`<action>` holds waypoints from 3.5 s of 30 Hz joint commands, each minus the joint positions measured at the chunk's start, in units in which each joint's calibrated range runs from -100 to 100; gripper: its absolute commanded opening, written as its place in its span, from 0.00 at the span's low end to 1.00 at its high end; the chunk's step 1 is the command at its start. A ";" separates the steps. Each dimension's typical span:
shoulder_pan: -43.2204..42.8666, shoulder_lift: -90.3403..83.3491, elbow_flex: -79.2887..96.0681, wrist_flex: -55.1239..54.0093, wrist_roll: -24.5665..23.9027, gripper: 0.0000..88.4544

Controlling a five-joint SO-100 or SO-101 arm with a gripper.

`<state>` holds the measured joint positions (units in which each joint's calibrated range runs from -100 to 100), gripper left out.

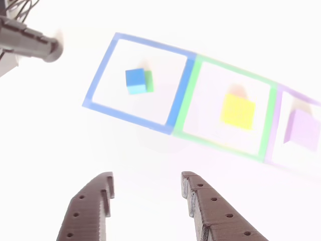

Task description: Tower of hanoi

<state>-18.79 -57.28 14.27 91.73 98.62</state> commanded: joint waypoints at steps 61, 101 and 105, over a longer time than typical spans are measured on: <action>0.00 29.95 72.18 -126.39 1.38 0.39; -2.59 66.93 57.82 -154.00 1.38 0.38; -3.26 68.95 56.64 -155.22 1.38 0.38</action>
<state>-21.08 11.19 73.11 -61.32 100.00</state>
